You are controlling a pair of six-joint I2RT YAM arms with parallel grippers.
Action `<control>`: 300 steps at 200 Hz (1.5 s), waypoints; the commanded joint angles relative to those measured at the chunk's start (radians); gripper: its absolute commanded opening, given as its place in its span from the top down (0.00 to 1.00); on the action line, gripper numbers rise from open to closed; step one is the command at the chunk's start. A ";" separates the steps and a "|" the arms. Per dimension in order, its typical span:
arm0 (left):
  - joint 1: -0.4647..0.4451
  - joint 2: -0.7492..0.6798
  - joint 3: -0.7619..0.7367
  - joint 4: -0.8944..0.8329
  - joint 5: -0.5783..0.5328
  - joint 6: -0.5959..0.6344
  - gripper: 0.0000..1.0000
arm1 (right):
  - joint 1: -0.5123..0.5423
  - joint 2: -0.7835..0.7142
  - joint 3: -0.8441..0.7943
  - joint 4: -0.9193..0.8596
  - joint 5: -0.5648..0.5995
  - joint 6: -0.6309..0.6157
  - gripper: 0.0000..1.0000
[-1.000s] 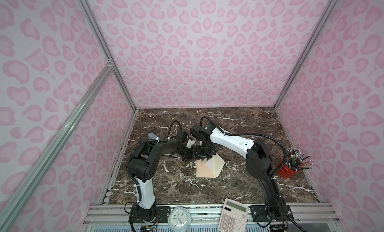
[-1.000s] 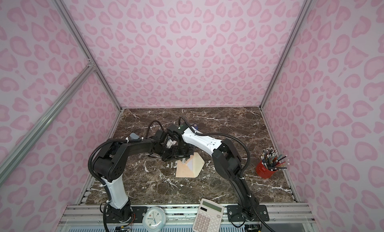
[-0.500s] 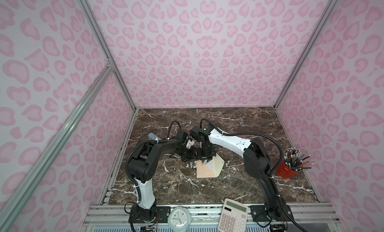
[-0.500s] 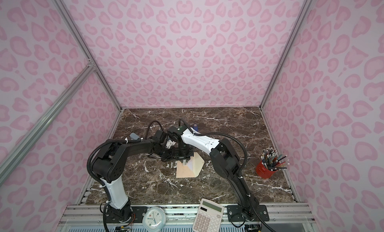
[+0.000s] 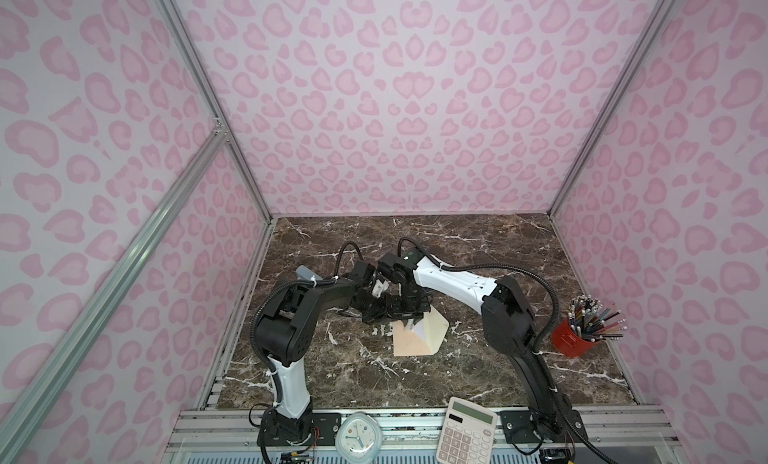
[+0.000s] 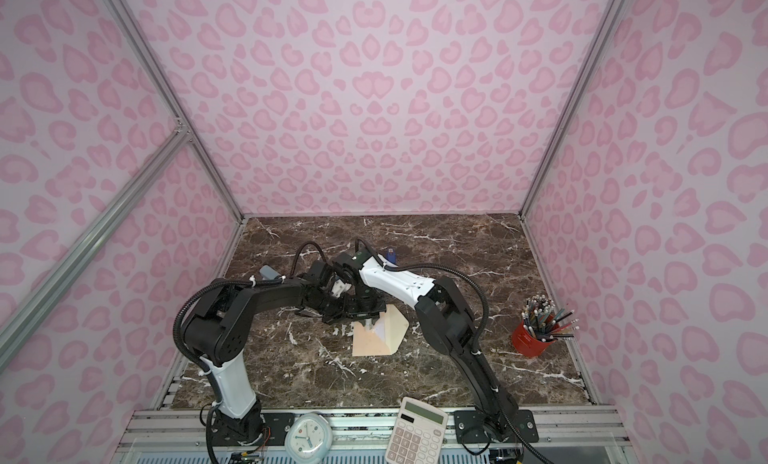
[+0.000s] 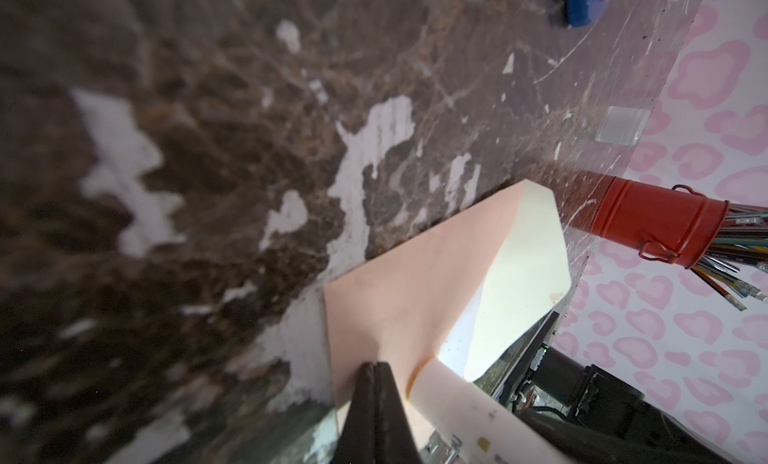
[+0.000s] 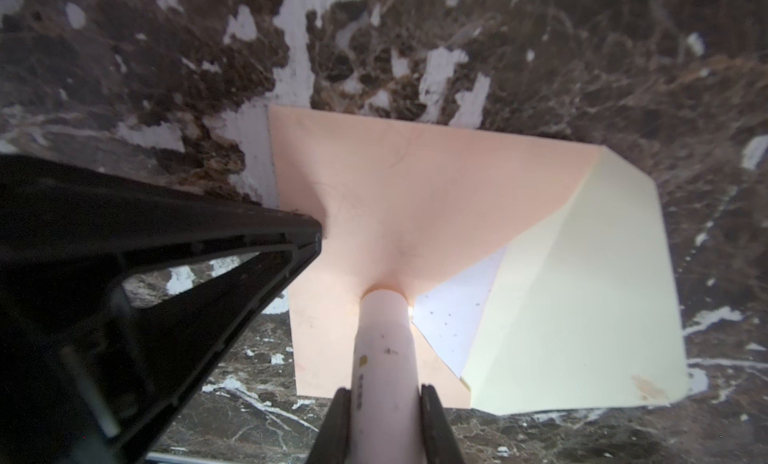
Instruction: Place the letter into the envelope and seal it
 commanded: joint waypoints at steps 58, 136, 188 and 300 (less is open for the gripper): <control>0.001 -0.003 -0.001 -0.039 -0.024 0.009 0.96 | 0.003 0.049 0.003 -0.058 0.033 -0.026 1.00; 0.000 0.003 0.006 -0.040 -0.020 0.008 0.96 | 0.011 0.115 0.045 -0.076 0.041 -0.037 1.00; 0.002 0.008 0.016 -0.050 -0.020 0.014 0.96 | 0.002 0.143 0.073 -0.096 0.061 -0.043 1.00; 0.002 0.027 0.038 -0.065 -0.015 0.027 0.96 | -0.011 0.159 0.080 -0.106 0.075 -0.035 1.00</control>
